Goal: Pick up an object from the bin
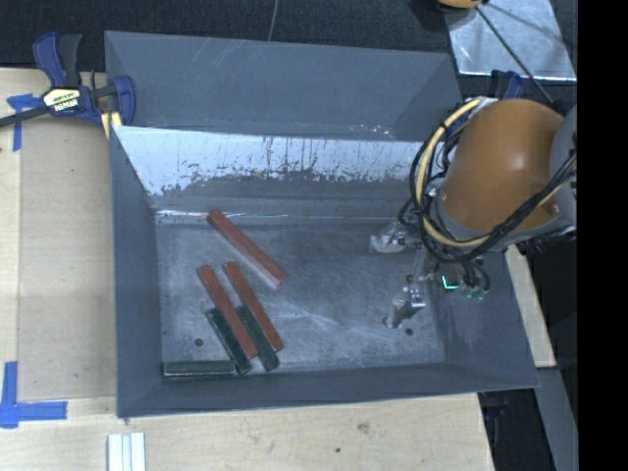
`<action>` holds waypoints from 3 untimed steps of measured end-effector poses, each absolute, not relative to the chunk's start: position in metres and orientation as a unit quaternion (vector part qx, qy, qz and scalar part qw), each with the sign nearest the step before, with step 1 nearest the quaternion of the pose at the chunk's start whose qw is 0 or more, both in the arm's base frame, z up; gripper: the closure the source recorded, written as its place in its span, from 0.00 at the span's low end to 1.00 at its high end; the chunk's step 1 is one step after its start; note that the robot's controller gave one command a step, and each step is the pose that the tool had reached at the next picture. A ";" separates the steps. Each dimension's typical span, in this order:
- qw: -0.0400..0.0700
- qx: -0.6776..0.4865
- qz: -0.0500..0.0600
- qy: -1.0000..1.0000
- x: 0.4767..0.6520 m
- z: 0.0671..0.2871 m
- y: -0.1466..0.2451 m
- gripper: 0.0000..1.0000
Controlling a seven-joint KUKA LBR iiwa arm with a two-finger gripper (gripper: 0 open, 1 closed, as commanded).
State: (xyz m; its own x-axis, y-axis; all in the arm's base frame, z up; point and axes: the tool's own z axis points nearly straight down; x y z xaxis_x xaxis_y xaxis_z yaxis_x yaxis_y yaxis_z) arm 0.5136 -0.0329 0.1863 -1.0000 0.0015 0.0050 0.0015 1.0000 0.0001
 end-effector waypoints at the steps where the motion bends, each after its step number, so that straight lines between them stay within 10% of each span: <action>1: -0.002 0.000 0.000 -1.000 0.515 0.190 -0.033 0.00; 2: -0.002 0.005 0.001 -1.000 0.497 0.163 0.006 0.00; 3: -0.002 0.069 0.000 -0.998 0.516 0.140 0.034 0.00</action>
Offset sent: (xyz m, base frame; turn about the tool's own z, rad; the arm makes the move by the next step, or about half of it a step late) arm -0.0268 0.0598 -0.0360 -0.0226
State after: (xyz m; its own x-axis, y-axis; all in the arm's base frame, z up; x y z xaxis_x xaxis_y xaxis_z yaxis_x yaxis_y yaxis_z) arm 0.5161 0.0340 0.1396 -0.9904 -0.1381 -0.0036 -0.1381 0.9904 0.0000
